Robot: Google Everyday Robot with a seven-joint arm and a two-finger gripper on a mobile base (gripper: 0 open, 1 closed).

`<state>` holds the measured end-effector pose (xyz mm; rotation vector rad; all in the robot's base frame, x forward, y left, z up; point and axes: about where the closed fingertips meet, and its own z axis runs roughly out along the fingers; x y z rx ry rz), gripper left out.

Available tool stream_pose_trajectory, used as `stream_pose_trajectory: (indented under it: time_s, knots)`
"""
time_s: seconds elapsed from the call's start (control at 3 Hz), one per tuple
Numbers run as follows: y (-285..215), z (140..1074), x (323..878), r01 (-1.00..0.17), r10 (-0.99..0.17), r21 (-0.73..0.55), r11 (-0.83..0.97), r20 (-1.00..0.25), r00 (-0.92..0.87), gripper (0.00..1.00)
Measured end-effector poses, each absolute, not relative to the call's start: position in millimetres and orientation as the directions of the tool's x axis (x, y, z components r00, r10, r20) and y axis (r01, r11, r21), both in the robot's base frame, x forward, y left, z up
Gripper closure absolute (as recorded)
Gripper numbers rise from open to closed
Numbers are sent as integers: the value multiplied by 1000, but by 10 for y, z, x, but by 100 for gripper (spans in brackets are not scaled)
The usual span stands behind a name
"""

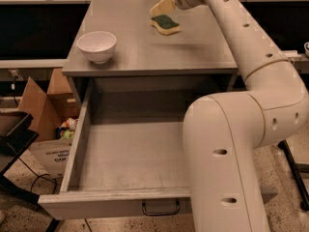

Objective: Pick sponge from top drawer and place on counter

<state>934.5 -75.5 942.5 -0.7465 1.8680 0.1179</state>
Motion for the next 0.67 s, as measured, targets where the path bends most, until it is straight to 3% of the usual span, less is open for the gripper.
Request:
stream_pose_trajectory:
  time_s: [0.33,0.67]
  knots:
    - [-729,9878,9179,-566,-424,-271,779,-892,-156,0]
    - [-997,10546,8883,-516,-391,-308,799,-919,-56,0]
